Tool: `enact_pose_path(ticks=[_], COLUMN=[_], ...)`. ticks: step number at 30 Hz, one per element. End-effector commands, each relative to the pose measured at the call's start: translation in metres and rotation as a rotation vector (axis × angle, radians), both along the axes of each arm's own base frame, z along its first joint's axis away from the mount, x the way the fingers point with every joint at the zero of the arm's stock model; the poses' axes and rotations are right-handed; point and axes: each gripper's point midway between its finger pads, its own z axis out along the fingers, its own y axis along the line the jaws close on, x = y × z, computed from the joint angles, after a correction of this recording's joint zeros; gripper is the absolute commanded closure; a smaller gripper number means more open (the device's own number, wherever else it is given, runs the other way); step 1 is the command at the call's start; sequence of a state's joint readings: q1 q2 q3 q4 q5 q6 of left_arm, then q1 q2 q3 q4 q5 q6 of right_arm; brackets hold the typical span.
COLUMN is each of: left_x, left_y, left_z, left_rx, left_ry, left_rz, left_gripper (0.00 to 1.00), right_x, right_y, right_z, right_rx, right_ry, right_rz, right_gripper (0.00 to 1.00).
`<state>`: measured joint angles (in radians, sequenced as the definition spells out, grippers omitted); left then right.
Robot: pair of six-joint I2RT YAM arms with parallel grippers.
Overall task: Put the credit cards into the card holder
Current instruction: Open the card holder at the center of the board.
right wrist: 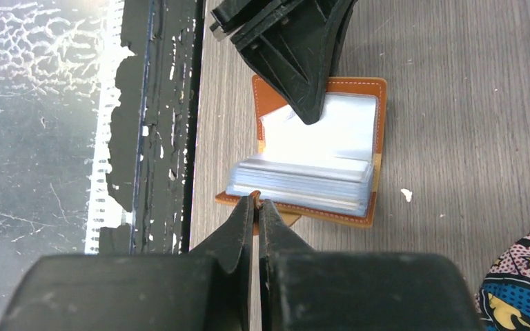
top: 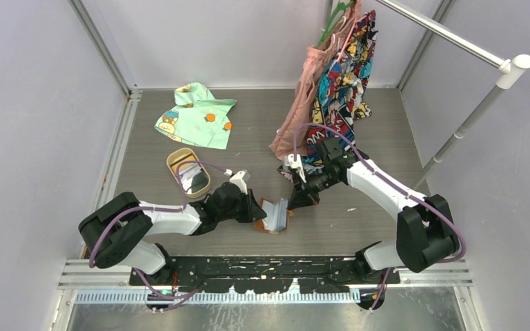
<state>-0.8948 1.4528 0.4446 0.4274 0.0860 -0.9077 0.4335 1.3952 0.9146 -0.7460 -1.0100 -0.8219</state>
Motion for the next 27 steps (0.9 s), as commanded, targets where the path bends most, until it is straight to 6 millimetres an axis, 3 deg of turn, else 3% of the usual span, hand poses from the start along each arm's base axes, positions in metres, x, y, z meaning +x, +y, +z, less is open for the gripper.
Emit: enact_pose_path(ticks=[1, 5, 8, 21, 22, 24, 27], left_x=[0.008, 0.007, 0.007, 0.008, 0.008, 0.007, 0.006], left_y=[0.001, -0.003, -0.008, 0.0, 0.0, -0.002, -0.005], left_z=[0.0, -0.007, -0.008, 0.01, 0.011, 0.013, 0.012], left_rx=[0.04, 0.035, 0.02, 0.02, 0.017, 0.008, 0.006], left_ry=[-0.031, -0.014, -0.005, -0.079, -0.08, -0.084, -0.083], left_rz=[0.01, -0.003, -0.01, -0.014, -0.02, -0.03, -0.044], left_gripper=[0.98, 1.0, 1.0, 1.0, 1.0, 1.0, 1.0], right_x=[-0.002, -0.003, 0.0, 0.034, 0.037, 0.044, 0.051], right_y=[0.008, 0.024, 0.027, -0.067, -0.07, -0.068, -0.053], right_z=[0.044, 0.06, 0.051, -0.038, -0.041, -0.036, -0.008], right_rx=[0.157, 0.247, 0.186, -0.355, -0.382, -0.384, -0.288], right_ry=[-0.077, -0.031, -0.046, -0.251, -0.246, -0.24, -0.255], right_rz=[0.051, 0.063, 0.066, 0.021, 0.005, -0.04, -0.117], right_gripper=[0.99, 0.99, 0.99, 0.98, 0.95, 0.78, 0.57])
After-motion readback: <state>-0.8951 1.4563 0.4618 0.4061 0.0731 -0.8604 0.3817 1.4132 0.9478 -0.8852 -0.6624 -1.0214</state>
